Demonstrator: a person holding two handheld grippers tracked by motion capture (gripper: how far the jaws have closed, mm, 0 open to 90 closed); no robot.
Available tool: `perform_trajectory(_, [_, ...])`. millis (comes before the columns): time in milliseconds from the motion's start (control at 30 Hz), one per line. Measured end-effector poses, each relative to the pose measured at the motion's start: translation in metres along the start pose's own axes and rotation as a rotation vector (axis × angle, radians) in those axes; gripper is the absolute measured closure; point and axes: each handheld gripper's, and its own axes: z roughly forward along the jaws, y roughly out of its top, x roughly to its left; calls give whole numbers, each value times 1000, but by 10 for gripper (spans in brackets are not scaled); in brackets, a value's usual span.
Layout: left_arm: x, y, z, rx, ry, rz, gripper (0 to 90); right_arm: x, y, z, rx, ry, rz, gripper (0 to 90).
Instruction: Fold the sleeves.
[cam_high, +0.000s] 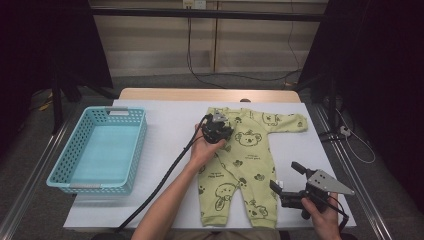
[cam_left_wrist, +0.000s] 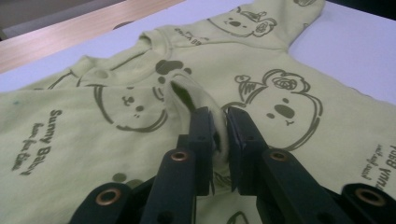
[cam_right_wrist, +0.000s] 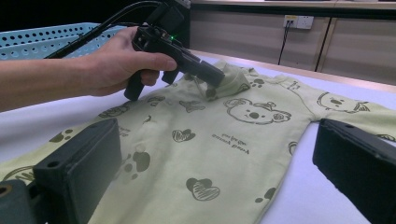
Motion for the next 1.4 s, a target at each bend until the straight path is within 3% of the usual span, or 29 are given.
perform_trajectory(167, [-8,2,5,12,-41,28,699,0,0,0,-1,3,-1,8])
perform_trajectory(267, [-14,3,4,-15,-83,20,678,0,0,-1,-3,2,-1,8])
perform_trajectory(333, [-18,5,3,-23,-72,43,652,0,0,-1,-3,5,0,8])
perform_trajectory(433, [-19,7,0,-37,-50,41,563,0,0,-1,-3,4,-1,8])
perform_trajectory(667, [-9,3,-10,-62,27,-5,289,-1,0,-1,-3,-1,-3,8])
perform_trajectory(833, [1,0,-18,-84,48,-82,132,-1,0,0,-2,-5,-2,8])
perform_trajectory(933, [3,0,-26,-89,69,-75,62,-2,0,0,-3,-8,-2,8])
perform_trajectory(1000, [5,0,-32,-93,76,-62,60,-3,1,0,-8,-9,-6,8])
perform_trajectory(1133, [12,-2,-45,-128,80,-101,44,-4,1,0,-7,-21,3,9])
perform_trajectory(1400, [21,-7,-71,-171,90,-123,38,-9,5,2,-20,-31,13,12])
